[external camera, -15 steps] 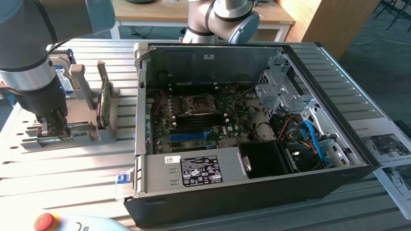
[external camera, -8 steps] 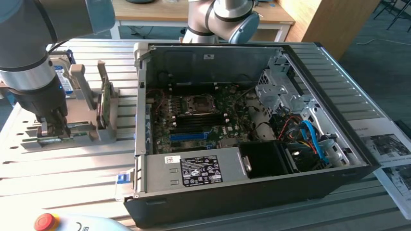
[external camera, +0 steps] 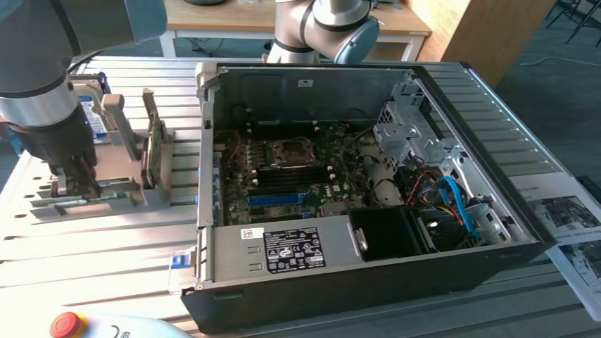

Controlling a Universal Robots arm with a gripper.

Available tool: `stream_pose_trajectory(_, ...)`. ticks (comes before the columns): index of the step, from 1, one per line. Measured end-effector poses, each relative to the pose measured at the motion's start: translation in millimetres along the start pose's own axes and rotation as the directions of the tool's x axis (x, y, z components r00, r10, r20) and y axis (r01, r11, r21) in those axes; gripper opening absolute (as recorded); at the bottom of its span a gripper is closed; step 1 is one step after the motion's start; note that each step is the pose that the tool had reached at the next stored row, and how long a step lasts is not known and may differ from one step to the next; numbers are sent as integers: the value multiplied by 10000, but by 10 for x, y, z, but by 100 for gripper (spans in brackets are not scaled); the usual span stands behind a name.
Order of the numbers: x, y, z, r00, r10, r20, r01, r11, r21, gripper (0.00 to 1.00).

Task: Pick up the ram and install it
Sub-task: 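Pick up the ram and move it above insertion slot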

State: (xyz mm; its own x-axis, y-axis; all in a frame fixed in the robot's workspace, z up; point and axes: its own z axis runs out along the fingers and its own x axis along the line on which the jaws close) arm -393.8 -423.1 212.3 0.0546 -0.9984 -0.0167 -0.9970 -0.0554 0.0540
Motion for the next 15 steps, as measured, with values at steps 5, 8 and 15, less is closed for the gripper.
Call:
stream_pose_trajectory(5,-2,4,-87,10000,0,1,0,10000,0,12)
stream_pose_trajectory(8,-3,8,-150,10000,-1,1,1,10000,1,12)
stream_pose_trajectory(15,-7,20,-388,10000,1,0,-1,10000,0,12)
